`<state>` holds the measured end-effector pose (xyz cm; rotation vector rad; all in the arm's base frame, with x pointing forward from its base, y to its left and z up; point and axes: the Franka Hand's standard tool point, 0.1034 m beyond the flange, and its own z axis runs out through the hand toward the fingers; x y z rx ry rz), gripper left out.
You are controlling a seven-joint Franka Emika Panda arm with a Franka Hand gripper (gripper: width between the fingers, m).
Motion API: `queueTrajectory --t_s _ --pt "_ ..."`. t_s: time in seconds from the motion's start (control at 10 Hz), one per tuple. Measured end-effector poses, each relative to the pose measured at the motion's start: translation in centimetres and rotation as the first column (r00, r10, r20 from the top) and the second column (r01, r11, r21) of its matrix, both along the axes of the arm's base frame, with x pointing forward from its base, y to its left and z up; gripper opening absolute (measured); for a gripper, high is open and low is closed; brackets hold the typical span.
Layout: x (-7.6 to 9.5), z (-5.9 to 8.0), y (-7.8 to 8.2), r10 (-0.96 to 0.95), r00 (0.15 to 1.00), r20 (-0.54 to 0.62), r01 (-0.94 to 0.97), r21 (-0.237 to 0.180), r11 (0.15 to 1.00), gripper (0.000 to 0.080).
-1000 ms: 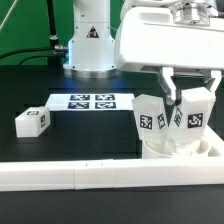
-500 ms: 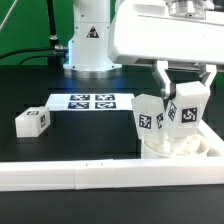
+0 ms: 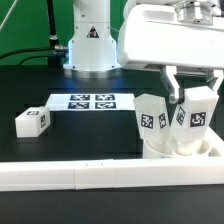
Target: Assemble stool
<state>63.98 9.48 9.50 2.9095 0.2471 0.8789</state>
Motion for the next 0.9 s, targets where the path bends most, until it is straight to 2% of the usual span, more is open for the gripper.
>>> queueTrajectory --t_s 0.4,0.5,0.7,0.9 --pt "-0.5 -1.2 0.1 -0.001 1.000 -0.006 0.000 -0.005 1.000 0.0325" --pt "-0.3 -1.4 0.4 -0.002 1.000 0.026 0.002 -0.002 1.000 0.0325" --pt "-0.1 -1.5 0.7 -0.019 0.995 0.097 0.020 -0.004 1.000 0.0325" --pt "-0.1 -1.4 0.6 -0.025 0.996 0.080 0.026 -0.004 1.000 0.0325"
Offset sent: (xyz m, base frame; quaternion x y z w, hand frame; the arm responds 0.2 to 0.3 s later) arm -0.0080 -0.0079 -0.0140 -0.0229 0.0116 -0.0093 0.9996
